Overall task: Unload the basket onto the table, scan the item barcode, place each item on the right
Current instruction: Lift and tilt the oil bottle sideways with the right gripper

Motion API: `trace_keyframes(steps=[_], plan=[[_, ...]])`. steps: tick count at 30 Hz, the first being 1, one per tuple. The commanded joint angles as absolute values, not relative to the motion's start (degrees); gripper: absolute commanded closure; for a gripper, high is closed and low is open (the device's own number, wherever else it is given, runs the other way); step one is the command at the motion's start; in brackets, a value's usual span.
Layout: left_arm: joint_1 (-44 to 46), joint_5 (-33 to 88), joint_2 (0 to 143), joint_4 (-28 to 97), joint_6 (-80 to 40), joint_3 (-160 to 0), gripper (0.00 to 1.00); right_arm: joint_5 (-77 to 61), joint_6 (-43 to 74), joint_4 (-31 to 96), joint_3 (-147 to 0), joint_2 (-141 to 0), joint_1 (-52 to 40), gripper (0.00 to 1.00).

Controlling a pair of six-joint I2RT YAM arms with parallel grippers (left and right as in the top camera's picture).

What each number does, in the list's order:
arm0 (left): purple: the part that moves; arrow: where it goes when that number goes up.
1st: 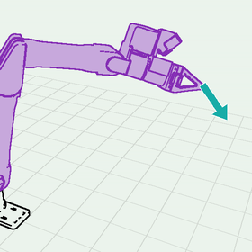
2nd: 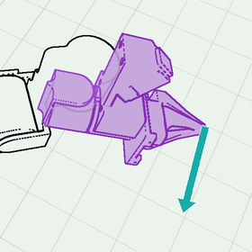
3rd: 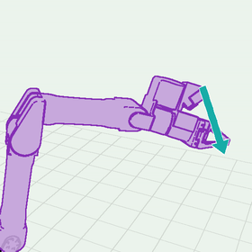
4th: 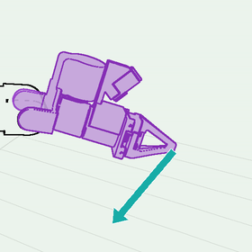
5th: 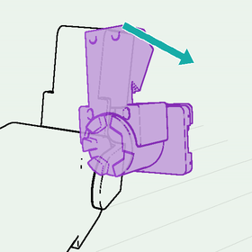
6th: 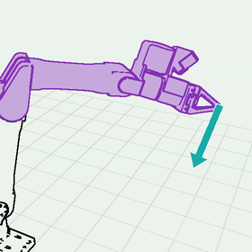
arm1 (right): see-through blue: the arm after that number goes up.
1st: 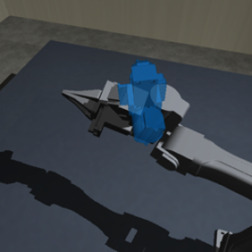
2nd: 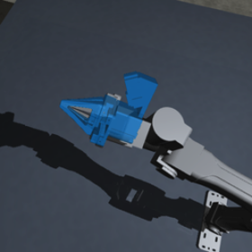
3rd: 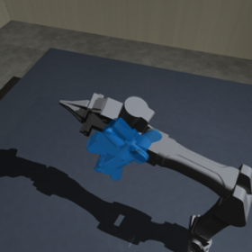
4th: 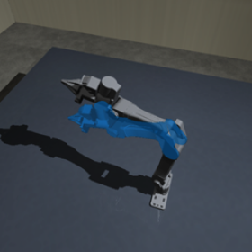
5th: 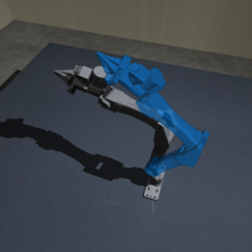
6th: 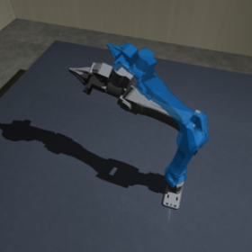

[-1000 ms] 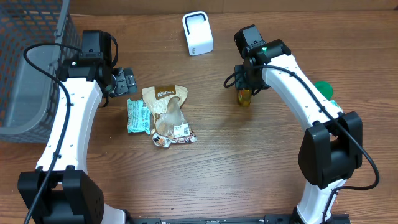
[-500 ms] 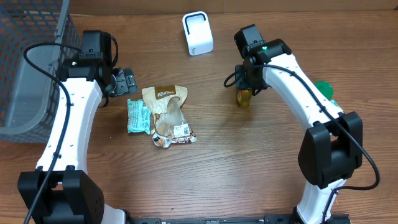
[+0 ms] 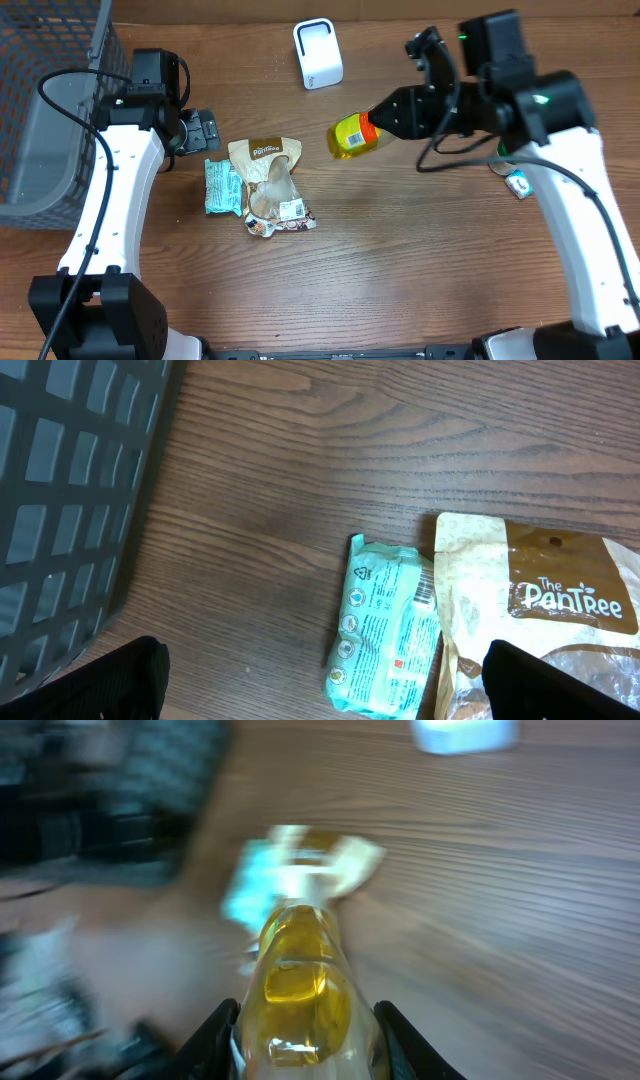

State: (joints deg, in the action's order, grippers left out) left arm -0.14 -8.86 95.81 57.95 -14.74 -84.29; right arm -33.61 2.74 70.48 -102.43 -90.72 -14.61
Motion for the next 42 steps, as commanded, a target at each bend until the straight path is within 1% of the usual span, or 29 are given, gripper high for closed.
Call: trace_keyframes(steps=[1, 6, 14, 19, 29, 42], plan=[[-0.2, -9.4, 95.9, 58.1, -13.9, -85.3, 0.01, -51.0, -2.4, 72.4, -103.3, -90.0, -12.6, 0.83], [-0.2, -9.4, 95.9, 58.1, -13.9, -85.3, 0.01, -52.8, -6.1, 77.0, -103.2, -90.0, -11.8, 0.83], [-0.2, -9.4, 95.9, 58.1, -13.9, -85.3, 0.01, -54.4, -6.1, 80.9, -103.2, -90.0, -11.8, 0.83], [-0.2, -9.4, 95.9, 58.1, -13.9, -85.3, 0.00, -57.3, -6.1, 81.2, -103.2, -90.0, -11.8, 0.83], [-0.2, -9.4, 95.9, 58.1, -13.9, -85.3, 0.00, -57.4, -6.1, 81.2, -103.2, -90.0, -11.8, 0.84], [-0.2, -9.4, 95.9, 58.1, -13.9, -85.3, 0.00, -61.9, -6.0, 81.8, -103.2, -90.0, -11.8, 0.84]])
